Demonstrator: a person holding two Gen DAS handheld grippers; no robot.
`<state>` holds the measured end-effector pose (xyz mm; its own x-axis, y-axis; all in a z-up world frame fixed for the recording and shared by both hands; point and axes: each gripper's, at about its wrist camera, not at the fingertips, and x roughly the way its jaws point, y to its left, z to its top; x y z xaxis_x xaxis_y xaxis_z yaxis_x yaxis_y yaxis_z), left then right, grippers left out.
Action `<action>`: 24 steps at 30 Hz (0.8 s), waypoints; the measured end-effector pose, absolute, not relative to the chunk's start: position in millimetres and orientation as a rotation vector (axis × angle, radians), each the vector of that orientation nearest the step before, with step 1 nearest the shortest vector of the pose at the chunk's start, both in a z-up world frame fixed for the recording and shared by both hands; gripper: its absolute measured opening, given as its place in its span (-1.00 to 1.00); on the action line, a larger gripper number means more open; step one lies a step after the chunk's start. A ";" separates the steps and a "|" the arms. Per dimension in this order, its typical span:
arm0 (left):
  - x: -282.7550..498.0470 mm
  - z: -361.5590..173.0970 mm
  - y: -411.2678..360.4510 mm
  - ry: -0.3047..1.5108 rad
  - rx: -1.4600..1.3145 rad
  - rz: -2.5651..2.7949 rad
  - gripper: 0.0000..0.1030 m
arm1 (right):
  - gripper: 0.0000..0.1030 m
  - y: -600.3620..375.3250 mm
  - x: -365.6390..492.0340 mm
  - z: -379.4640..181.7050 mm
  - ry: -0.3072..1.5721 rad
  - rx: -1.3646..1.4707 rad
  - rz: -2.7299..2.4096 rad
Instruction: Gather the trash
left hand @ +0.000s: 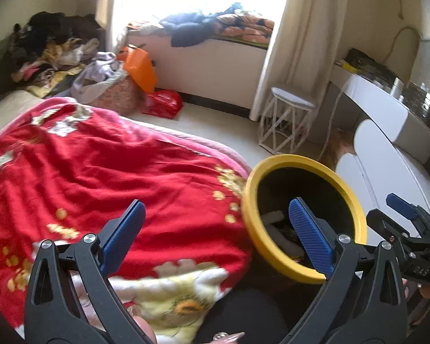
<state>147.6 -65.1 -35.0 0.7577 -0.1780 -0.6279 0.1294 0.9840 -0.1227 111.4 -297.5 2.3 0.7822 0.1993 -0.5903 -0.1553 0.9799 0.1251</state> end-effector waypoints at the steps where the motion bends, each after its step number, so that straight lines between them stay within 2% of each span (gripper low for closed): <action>1: 143.2 -33.5 -59.4 0.680 -0.076 -0.147 0.79 | 0.87 -292.0 108.0 4.8 0.626 0.067 0.198; 16: 66.3 -23.1 -4.0 0.492 -0.086 -0.014 0.79 | 0.87 -244.7 44.4 20.8 0.295 0.025 0.192; 24: 40.0 -23.1 1.3 0.420 -0.045 -0.010 0.79 | 0.87 -236.0 30.6 18.9 0.220 0.011 0.174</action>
<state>40.0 1.3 -23.1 0.9130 -0.0190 -0.4075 0.0003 0.9989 -0.0459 30.6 -236.0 18.9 0.9608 0.1729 -0.2165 -0.1705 0.9849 0.0300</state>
